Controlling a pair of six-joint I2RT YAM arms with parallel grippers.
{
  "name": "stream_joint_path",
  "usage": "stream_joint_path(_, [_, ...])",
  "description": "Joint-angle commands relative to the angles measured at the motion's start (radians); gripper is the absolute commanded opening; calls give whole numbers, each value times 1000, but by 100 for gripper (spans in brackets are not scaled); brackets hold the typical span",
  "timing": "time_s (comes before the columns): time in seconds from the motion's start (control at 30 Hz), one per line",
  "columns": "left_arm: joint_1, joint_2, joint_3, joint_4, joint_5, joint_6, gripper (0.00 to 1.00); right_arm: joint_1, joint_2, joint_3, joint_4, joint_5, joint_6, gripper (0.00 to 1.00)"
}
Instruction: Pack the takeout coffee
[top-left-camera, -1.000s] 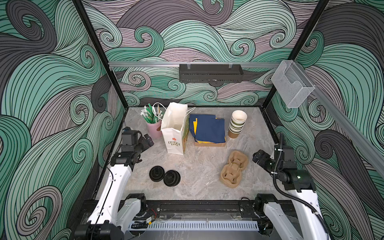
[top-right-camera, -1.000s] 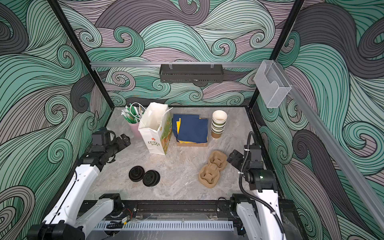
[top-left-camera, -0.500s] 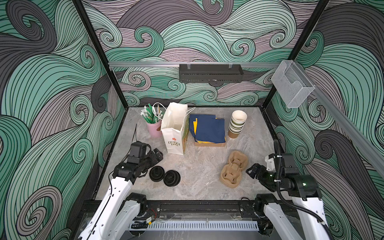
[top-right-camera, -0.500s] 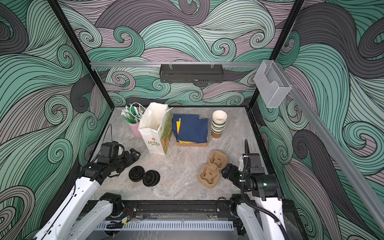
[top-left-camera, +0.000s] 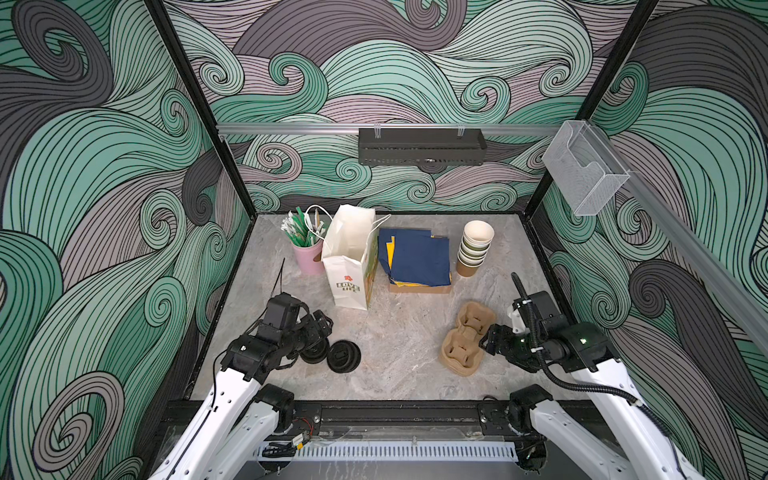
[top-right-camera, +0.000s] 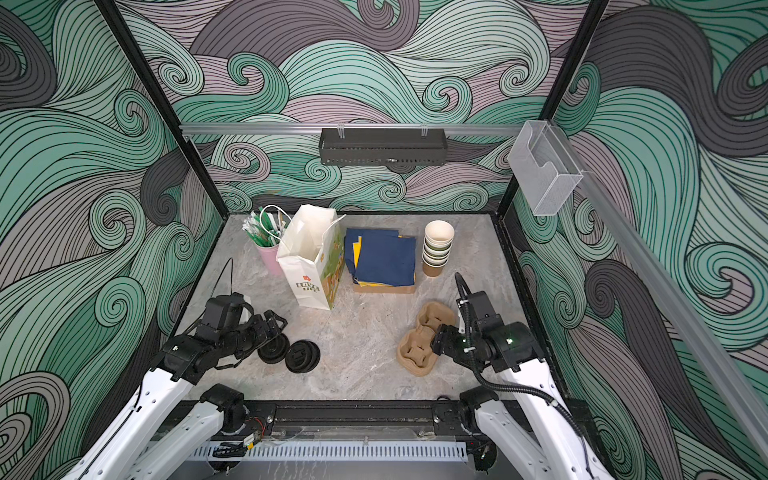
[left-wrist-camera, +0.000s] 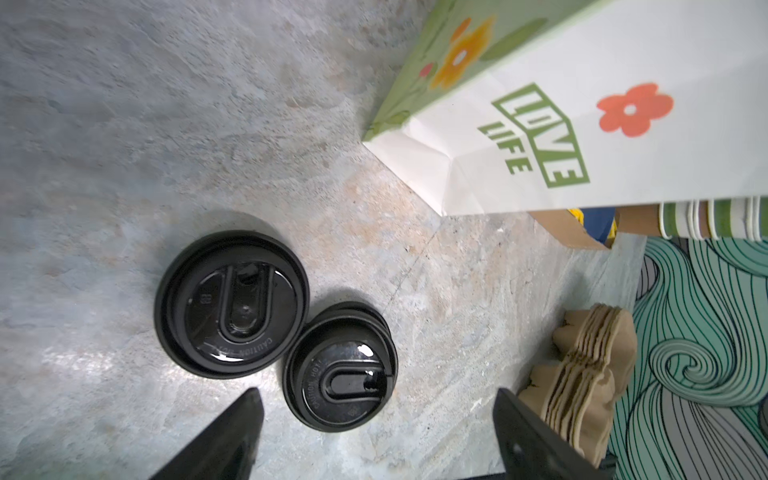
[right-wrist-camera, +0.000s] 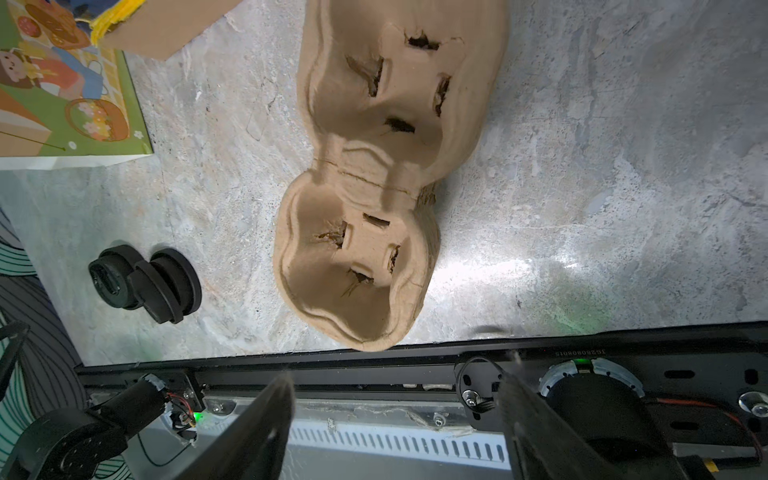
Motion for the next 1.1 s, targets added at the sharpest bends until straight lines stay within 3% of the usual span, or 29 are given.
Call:
stream_joint_path(0.0, [-93,-2,43,19,-6,46,89,42,54,-15,48,85,63,79])
stream_joint_path(0.27, [-431,72,60,113,-143,32,88,66,124,0,23,171,123,79])
stream_joint_path(0.43, [-665,219,82,270,-257,15,89,67,126,2,-12,200,153,80])
stream_joint_path(0.5, [-718,293,109,319,-298,32,88,66,117,1,-23,189,148,80])
stream_joint_path(0.67, [-786,507,243,388,-309,124,89,66,84,-29,-49,139,142,80])
stream_joint_path(0.87, [-813,736,346,494,-214,198,89,66,-3,-90,-20,148,249,77])
stream_joint_path(1.07, [-829,884,458,516,-155,266,86,66,-16,-138,112,119,300,67])
